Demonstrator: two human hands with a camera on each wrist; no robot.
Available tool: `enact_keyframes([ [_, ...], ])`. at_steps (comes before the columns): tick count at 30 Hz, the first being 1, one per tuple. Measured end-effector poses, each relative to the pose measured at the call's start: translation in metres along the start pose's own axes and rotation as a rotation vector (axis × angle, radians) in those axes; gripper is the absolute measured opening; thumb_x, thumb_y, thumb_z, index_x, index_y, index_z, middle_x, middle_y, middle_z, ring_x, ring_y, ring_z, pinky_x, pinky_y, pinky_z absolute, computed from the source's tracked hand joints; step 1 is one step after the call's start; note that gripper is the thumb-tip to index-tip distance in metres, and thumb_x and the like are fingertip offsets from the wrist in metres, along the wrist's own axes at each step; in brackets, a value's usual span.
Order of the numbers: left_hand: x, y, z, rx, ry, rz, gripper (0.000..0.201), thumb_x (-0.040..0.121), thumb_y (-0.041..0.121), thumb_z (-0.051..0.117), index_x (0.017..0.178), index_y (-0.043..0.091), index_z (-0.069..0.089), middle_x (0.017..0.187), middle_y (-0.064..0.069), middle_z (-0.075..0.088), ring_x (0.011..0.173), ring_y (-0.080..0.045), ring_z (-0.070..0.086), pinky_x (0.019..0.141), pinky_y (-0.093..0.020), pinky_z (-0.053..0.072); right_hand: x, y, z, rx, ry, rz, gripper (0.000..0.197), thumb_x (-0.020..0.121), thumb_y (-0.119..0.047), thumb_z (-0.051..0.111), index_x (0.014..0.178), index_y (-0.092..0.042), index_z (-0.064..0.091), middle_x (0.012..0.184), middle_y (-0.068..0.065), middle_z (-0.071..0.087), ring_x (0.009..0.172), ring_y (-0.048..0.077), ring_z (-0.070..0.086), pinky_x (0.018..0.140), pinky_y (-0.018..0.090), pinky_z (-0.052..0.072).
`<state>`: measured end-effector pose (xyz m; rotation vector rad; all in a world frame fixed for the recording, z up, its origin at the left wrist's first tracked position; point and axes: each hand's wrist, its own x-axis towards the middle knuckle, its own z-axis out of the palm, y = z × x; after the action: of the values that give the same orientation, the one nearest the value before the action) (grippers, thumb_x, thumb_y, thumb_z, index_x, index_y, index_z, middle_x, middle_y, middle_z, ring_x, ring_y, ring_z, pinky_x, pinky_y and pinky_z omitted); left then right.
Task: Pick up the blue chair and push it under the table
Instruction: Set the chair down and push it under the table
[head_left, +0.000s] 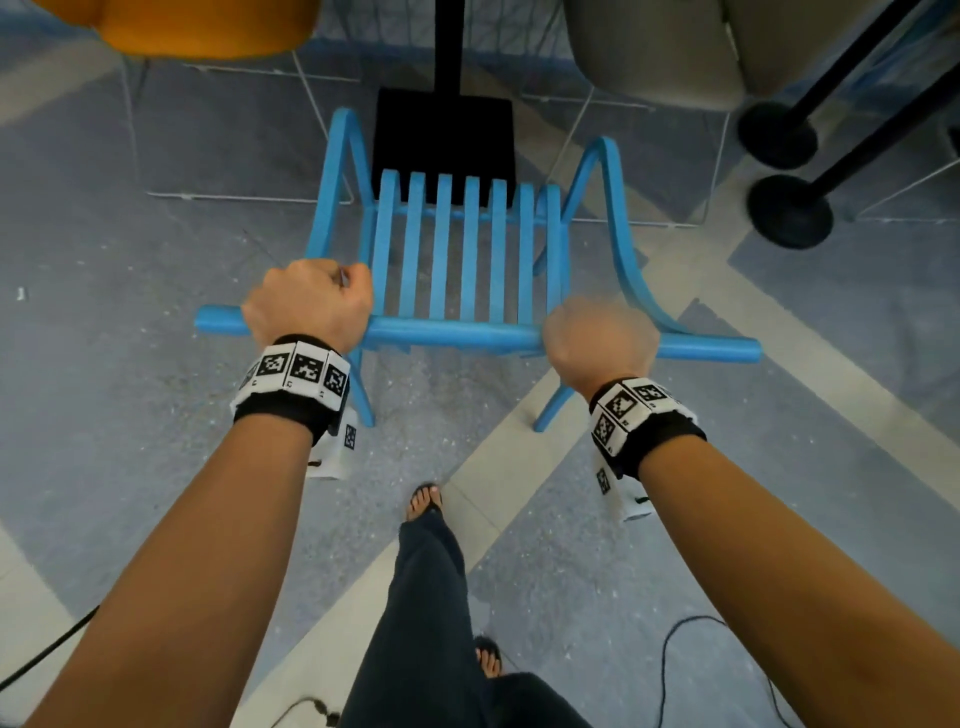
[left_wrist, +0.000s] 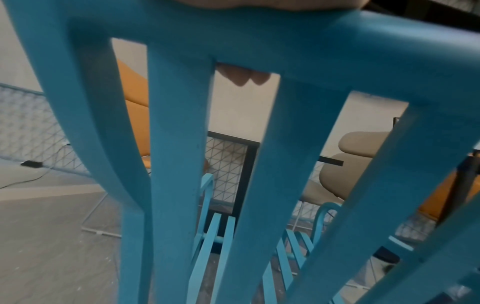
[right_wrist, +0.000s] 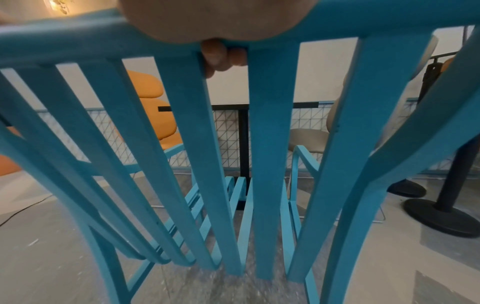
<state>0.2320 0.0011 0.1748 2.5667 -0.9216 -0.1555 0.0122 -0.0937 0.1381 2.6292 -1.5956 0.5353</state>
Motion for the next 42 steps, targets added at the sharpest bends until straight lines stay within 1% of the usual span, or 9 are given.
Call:
enact_keyframes([
  [2,0.032,0.007,0.005,0.002,-0.001,-0.009,0.037,0.086,0.031,0.046,0.069,0.004,0.065,0.051,-0.009,0.038,0.064,-0.030,0.037,0.061,-0.035,0.028,0.033,-0.004,0.012,0.001,-0.027,-0.004,0.046,0.079,-0.037,0.029,0.056,-0.012,0.060,0.039,0.002,0.042,0.038,0.020,0.035,0.051,0.026,0.025],
  [5,0.077,0.016,0.009,0.010,-0.004,-0.002,0.037,0.086,0.032,0.046,0.069,0.005,0.064,0.061,-0.012,0.043,0.064,-0.029,0.038,0.062,-0.034,0.029,0.080,-0.013,0.025,0.013,-0.029,0.000,0.047,0.079,-0.038,0.028,0.056,-0.011,0.060,0.039,0.003,0.043,0.038,0.021,0.035,0.051,0.027,0.026],
  [15,0.201,0.040,0.024,0.022,0.003,0.029,0.036,0.084,0.037,0.046,0.059,0.013,0.056,0.046,-0.001,0.032,0.060,-0.029,0.043,0.058,-0.034,0.031,0.197,-0.034,0.062,0.022,-0.008,0.022,0.042,0.077,-0.034,0.033,0.051,-0.010,0.054,0.038,0.005,0.036,0.037,0.023,0.032,0.050,0.027,0.022],
  [18,0.219,0.046,0.029,0.026,0.012,0.038,0.039,0.083,0.039,0.045,0.057,0.012,0.056,0.048,-0.005,0.041,0.058,-0.030,0.046,0.057,-0.034,0.032,0.216,-0.032,0.068,0.015,0.000,0.023,0.040,0.078,-0.033,0.036,0.050,-0.011,0.053,0.039,0.004,0.036,0.037,0.023,0.033,0.049,0.026,0.021],
  [24,0.219,0.043,0.031,0.033,0.020,0.084,0.035,0.084,0.034,0.046,0.057,0.014,0.056,0.048,-0.007,0.041,0.058,-0.029,0.043,0.058,-0.032,0.030,0.214,-0.027,0.067,0.022,-0.014,-0.018,0.038,0.079,-0.033,0.038,0.050,-0.012,0.051,0.041,0.001,0.035,0.037,0.023,0.034,0.048,0.026,0.022],
  [27,0.219,0.035,0.029,0.083,-0.009,0.129,0.039,0.085,0.035,0.046,0.063,0.008,0.064,0.048,-0.009,0.042,0.057,-0.030,0.044,0.057,-0.033,0.030,0.215,-0.020,0.067,0.073,0.005,-0.041,0.035,0.080,-0.031,0.040,0.053,-0.011,0.048,0.047,0.005,0.047,0.046,0.026,0.046,0.048,0.027,0.022],
  [31,0.221,0.023,0.025,0.188,-0.095,0.178,0.039,0.084,0.034,0.048,0.067,0.005,0.068,0.043,-0.002,0.032,0.055,-0.029,0.043,0.055,-0.031,0.027,0.212,0.014,0.067,0.055,0.057,0.087,0.031,0.078,-0.029,0.042,0.057,-0.008,0.052,0.056,0.015,0.056,0.058,0.032,0.052,0.052,0.034,0.033],
  [35,0.221,0.024,0.024,0.215,-0.142,0.175,0.036,0.081,0.035,0.048,0.063,0.010,0.066,0.045,-0.003,0.037,0.055,-0.030,0.045,0.057,-0.032,0.031,0.213,0.021,0.061,-0.011,-0.049,0.172,0.034,0.079,-0.030,0.038,0.060,-0.006,0.054,0.050,0.011,0.042,0.055,0.028,0.041,0.061,0.034,0.028],
  [42,0.215,0.014,0.020,0.237,-0.144,0.139,0.038,0.080,0.035,0.048,0.060,0.007,0.065,0.045,-0.004,0.040,0.054,-0.030,0.046,0.050,-0.026,0.026,0.208,0.009,0.047,0.008,-0.181,0.158,0.031,0.076,-0.032,0.032,0.058,-0.011,0.046,0.050,0.011,0.047,0.048,0.029,0.042,0.056,0.031,0.025],
])
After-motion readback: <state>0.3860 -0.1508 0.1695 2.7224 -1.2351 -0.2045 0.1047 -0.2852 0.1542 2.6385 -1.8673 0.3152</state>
